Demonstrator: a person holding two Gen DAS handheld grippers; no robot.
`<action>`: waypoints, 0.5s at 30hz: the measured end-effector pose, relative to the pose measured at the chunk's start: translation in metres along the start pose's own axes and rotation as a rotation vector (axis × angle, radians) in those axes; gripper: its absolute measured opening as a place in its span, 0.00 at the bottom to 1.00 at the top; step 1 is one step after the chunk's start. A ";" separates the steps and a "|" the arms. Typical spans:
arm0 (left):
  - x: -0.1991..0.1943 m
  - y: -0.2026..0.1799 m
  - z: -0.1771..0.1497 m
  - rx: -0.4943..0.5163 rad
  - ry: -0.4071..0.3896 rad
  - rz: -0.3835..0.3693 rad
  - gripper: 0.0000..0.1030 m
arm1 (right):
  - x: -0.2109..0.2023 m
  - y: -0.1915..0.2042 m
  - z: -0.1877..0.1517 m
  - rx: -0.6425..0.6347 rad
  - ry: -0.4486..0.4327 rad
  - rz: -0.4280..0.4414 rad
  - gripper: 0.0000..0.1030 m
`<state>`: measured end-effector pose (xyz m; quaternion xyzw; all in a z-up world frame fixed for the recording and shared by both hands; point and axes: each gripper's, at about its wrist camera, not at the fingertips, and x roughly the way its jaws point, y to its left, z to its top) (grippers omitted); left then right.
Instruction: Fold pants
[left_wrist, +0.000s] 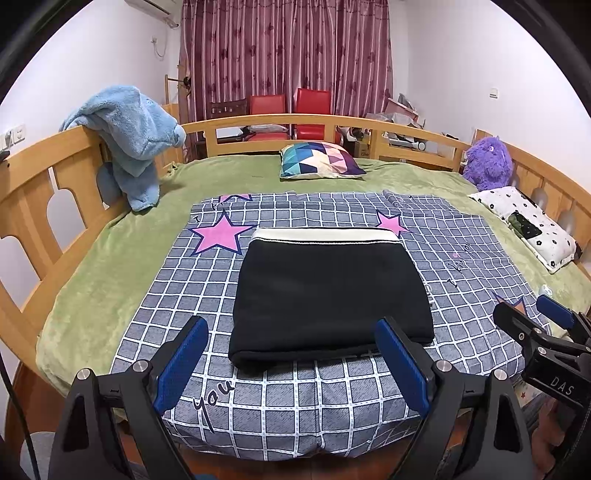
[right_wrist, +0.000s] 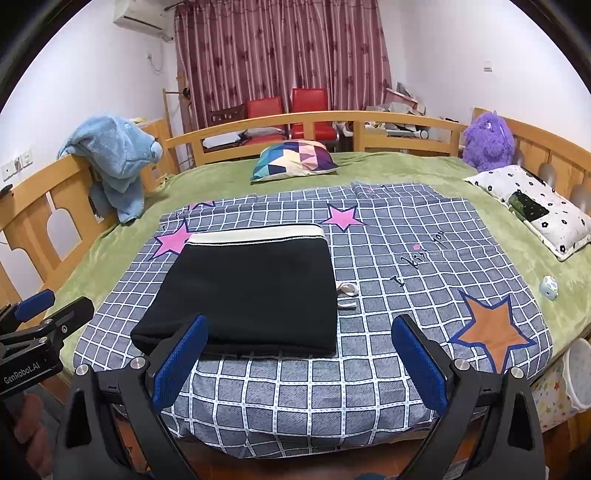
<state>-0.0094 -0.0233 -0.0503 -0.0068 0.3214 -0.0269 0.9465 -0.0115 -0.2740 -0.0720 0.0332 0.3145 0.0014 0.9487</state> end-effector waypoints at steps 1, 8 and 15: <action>0.000 0.000 0.000 -0.001 0.000 0.001 0.89 | 0.000 0.000 0.000 0.000 0.000 0.000 0.95; 0.000 0.001 -0.001 -0.007 -0.003 0.005 0.89 | 0.001 -0.001 0.000 0.002 -0.001 0.000 0.95; 0.000 0.002 -0.001 -0.008 -0.004 0.004 0.89 | 0.000 -0.001 0.000 0.011 -0.005 0.000 0.95</action>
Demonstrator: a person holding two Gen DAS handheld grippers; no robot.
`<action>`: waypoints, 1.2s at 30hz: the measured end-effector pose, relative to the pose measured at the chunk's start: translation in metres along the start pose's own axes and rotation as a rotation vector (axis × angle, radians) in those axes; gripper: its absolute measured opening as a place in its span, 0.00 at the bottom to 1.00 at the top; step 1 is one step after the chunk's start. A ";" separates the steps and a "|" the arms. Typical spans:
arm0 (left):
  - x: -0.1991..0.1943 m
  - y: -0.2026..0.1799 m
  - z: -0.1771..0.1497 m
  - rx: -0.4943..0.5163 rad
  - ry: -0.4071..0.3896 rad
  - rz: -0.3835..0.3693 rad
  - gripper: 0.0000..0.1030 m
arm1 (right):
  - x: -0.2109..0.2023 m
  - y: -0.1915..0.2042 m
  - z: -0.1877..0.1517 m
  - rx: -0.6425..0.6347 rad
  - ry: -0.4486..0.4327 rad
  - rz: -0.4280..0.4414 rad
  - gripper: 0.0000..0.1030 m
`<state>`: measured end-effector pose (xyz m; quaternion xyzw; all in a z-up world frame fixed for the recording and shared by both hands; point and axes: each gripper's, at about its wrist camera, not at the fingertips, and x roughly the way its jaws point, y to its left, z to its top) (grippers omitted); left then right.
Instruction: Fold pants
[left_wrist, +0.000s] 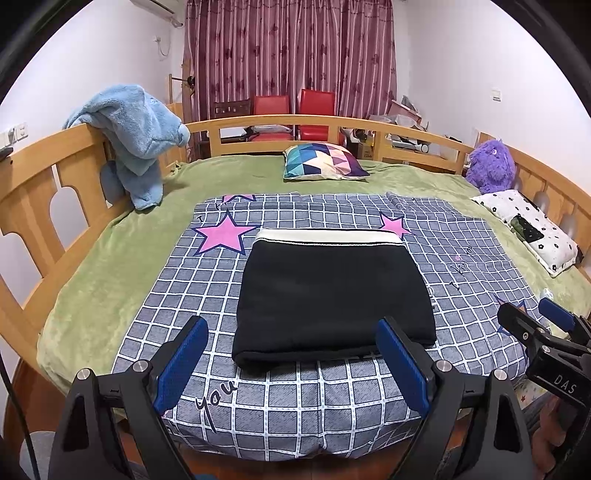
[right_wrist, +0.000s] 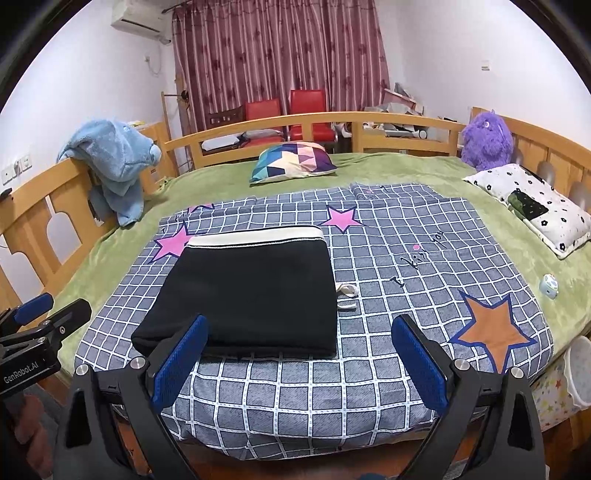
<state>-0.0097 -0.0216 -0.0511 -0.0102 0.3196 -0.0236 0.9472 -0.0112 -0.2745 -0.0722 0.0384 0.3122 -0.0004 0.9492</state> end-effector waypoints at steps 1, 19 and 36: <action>0.000 0.001 0.000 -0.002 0.000 0.000 0.89 | 0.000 0.000 0.000 0.002 -0.001 0.000 0.95; 0.001 0.001 0.000 -0.010 -0.007 0.011 0.89 | 0.000 0.002 0.000 0.010 -0.004 -0.005 0.95; 0.011 0.019 -0.004 -0.094 -0.072 0.004 0.90 | 0.010 0.010 -0.003 -0.020 -0.019 0.028 0.96</action>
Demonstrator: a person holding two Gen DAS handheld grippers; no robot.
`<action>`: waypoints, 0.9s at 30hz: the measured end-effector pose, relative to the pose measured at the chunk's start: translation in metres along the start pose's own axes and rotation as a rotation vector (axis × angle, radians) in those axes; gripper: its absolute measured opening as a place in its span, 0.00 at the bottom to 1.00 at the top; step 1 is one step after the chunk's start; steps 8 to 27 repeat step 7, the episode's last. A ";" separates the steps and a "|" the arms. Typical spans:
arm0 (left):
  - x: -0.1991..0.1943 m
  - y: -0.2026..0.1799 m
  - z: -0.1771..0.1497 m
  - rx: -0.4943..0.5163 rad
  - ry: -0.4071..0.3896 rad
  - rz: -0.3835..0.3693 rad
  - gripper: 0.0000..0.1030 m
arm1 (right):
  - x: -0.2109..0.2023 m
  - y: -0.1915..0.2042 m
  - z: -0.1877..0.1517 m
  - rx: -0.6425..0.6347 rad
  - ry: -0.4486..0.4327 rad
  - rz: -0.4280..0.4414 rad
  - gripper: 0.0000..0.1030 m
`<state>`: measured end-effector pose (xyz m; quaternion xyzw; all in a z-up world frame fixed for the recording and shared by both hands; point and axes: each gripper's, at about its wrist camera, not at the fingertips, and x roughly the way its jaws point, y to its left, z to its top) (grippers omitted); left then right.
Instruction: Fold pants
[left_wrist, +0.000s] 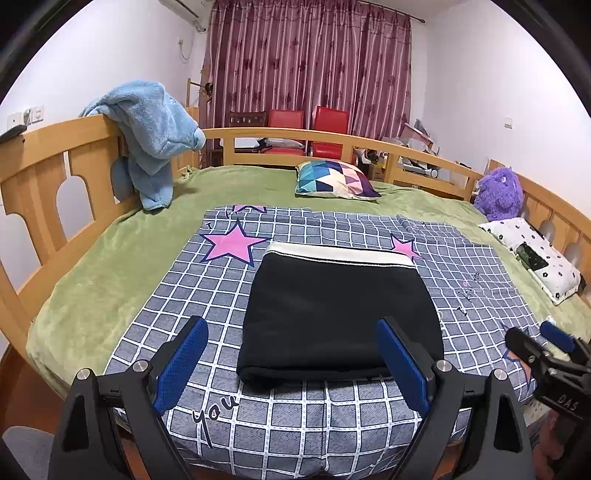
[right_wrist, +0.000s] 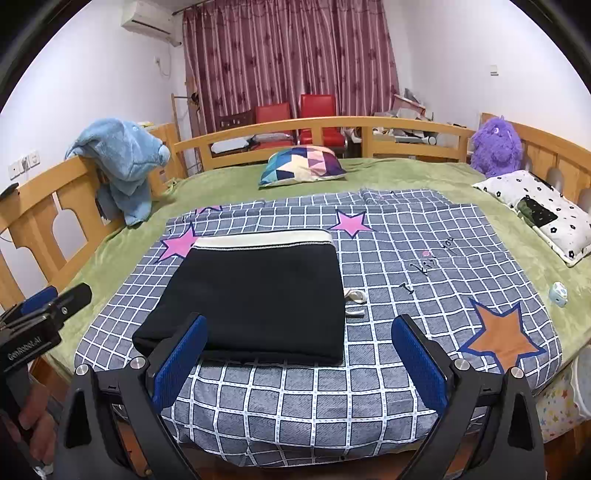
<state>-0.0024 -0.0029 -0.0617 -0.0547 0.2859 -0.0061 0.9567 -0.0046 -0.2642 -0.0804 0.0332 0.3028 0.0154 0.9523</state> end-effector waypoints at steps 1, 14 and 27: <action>0.000 0.002 0.000 -0.007 -0.001 -0.003 0.90 | 0.003 0.000 0.000 0.000 0.006 0.000 0.96; 0.000 0.008 0.002 -0.025 -0.010 0.000 0.92 | 0.015 -0.001 -0.002 -0.002 0.019 -0.001 0.96; 0.000 0.008 0.002 -0.025 -0.010 0.000 0.92 | 0.015 -0.001 -0.002 -0.002 0.019 -0.001 0.96</action>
